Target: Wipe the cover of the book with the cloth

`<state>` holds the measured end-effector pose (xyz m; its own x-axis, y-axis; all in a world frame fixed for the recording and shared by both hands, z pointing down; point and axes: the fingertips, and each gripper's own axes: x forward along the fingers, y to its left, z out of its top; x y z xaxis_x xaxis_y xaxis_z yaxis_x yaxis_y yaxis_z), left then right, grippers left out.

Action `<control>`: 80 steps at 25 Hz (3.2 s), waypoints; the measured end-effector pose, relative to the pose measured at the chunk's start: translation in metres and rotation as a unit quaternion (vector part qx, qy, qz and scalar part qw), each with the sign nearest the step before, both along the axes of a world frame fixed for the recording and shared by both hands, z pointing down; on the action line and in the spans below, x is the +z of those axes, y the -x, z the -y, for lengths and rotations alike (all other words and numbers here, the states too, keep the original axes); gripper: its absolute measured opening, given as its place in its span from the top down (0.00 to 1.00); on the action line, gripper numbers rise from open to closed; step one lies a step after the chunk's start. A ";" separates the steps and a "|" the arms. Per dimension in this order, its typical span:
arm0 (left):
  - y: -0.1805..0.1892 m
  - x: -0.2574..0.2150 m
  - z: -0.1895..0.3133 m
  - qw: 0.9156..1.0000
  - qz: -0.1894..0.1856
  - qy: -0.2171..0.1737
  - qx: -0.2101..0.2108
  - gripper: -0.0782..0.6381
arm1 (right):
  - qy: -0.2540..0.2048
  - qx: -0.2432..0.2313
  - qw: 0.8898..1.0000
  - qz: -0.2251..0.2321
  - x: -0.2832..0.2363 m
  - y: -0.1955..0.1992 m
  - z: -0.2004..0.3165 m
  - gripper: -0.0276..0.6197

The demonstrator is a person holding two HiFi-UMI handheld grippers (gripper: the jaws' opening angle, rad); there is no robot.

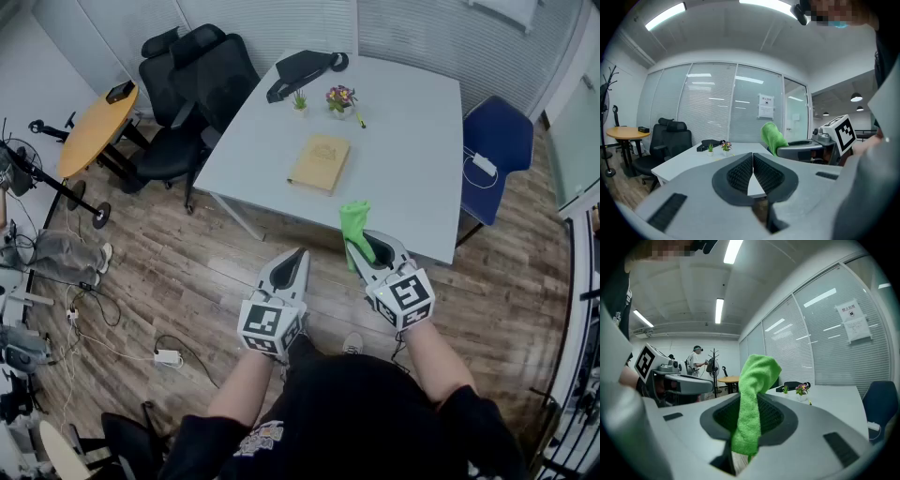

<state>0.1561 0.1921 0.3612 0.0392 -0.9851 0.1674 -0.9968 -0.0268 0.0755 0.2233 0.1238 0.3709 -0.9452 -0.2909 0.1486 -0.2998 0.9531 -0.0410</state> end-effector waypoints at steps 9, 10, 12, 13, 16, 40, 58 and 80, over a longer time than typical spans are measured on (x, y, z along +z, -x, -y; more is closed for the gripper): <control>-0.001 -0.003 -0.005 1.000 0.001 -0.004 -0.003 0.88 | -0.005 -0.003 1.000 0.007 -0.005 -0.003 -0.004 0.81; 0.000 -0.004 -0.006 1.000 0.002 -0.005 -0.004 0.88 | -0.010 -0.004 1.000 0.009 -0.007 -0.002 -0.005 0.81; 0.005 -0.005 -0.006 1.000 0.001 -0.006 -0.004 0.88 | -0.019 -0.004 1.000 0.009 -0.011 0.001 -0.006 0.81; 0.008 -0.006 -0.006 1.000 0.000 -0.007 -0.003 0.88 | -0.020 -0.002 1.000 0.009 -0.012 0.004 -0.006 0.80; 0.020 -0.007 -0.005 1.000 -0.003 -0.007 0.000 0.88 | -0.013 0.008 1.000 0.010 -0.012 0.011 -0.002 0.81; 0.157 0.020 0.039 0.996 -0.018 0.017 0.091 0.59 | 0.005 0.123 0.992 -0.009 -0.002 0.121 0.042 0.81; 0.197 0.033 0.068 0.990 -0.041 0.020 0.130 0.59 | -0.009 0.173 0.985 -0.021 -0.009 0.143 0.064 0.81; 0.200 0.085 0.192 0.989 -0.056 0.102 0.087 0.59 | 0.045 0.125 0.991 -0.013 0.027 0.153 0.203 0.81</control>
